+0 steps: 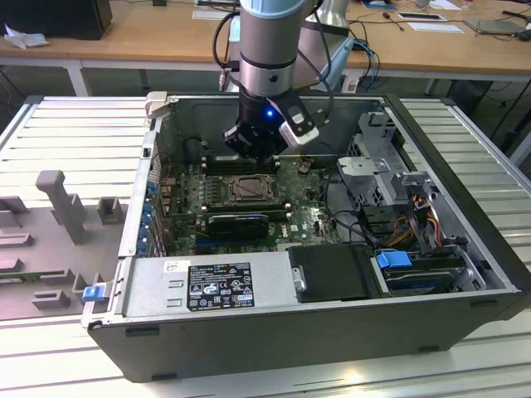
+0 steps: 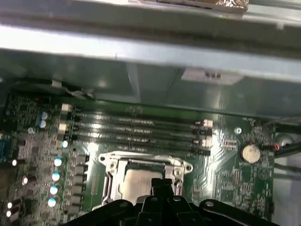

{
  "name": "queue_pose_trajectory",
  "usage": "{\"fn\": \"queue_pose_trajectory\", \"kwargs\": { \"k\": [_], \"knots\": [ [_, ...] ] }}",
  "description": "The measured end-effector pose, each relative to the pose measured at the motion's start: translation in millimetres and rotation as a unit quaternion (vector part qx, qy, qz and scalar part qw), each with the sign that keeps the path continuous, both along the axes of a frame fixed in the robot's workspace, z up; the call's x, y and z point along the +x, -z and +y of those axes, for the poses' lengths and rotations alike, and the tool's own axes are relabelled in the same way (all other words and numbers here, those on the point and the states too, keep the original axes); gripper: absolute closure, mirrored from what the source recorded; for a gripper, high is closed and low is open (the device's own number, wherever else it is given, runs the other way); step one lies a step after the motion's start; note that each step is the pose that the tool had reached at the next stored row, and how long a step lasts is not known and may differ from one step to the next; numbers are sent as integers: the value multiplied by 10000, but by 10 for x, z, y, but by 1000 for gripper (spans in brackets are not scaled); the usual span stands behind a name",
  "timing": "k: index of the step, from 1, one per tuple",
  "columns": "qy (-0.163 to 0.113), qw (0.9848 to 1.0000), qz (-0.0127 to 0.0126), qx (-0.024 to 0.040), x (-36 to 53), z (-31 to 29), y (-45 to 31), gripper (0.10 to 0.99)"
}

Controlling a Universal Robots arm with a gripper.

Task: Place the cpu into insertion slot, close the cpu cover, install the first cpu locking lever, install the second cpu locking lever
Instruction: 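Install the second cpu locking lever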

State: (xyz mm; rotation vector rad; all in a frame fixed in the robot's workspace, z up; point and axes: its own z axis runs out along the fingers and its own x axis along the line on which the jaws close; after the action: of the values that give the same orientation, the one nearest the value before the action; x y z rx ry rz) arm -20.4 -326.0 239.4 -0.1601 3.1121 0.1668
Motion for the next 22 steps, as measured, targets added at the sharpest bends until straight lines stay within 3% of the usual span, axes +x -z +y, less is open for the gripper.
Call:
{"fn": "queue_pose_trajectory", "kwargs": {
  "k": [2,5,16,19,22],
  "knots": [
    [-1,10000,0,0,1,-84,2,980],
    [7,10000,0,-10,0,-142,7,980],
    [60,10000,0,-15,-1,-158,-16,980],
    [61,10000,0,-15,-28,-211,-14,980],
    [162,9999,4,-15,-34,-224,-4,980]
  ]
}}
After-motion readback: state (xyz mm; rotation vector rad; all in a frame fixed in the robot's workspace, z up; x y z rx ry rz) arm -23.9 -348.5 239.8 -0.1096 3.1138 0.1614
